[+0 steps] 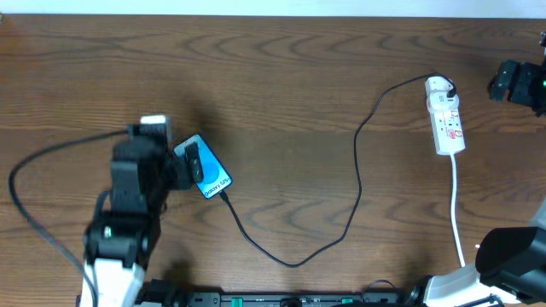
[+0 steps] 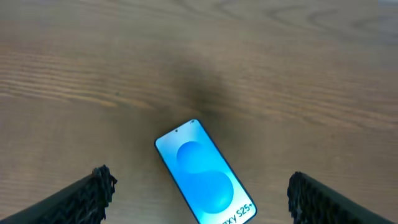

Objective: Plug charger to phone and switch on socket

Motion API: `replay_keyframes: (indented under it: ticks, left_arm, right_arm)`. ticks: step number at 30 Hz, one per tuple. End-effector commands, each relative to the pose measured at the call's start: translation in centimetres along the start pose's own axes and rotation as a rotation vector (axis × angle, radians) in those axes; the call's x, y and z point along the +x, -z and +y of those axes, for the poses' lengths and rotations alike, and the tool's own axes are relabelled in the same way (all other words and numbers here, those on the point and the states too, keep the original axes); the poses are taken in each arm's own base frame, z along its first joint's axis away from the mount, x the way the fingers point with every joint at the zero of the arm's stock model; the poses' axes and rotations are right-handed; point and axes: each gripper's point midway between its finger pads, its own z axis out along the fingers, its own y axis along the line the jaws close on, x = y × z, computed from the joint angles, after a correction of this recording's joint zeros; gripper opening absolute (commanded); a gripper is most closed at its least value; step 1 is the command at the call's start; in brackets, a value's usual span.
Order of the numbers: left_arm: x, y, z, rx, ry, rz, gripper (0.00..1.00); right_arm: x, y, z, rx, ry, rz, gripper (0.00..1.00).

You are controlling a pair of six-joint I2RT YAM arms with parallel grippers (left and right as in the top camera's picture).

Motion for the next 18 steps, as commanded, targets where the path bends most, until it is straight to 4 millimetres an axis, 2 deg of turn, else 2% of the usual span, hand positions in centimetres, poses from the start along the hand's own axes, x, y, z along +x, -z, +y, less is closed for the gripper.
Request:
replay_keyframes:
  ticks: [1, 9, 18]
  left_arm:
    - [0.5, 1.5, 0.3, 0.014, -0.009, -0.149, 0.91]
    - [-0.9, 4.2, 0.3, 0.056, 0.006, -0.451, 0.91]
    - [-2.7, 7.1, 1.7, 0.051, 0.036, -0.791, 0.91]
  right_arm:
    - [-0.4, 0.6, 0.1, 0.003, -0.009, -0.020, 0.99]
    - [-0.4, 0.6, 0.1, 0.003, -0.009, -0.020, 0.99]
    - [-0.4, 0.6, 0.1, 0.003, -0.009, -0.020, 0.99]
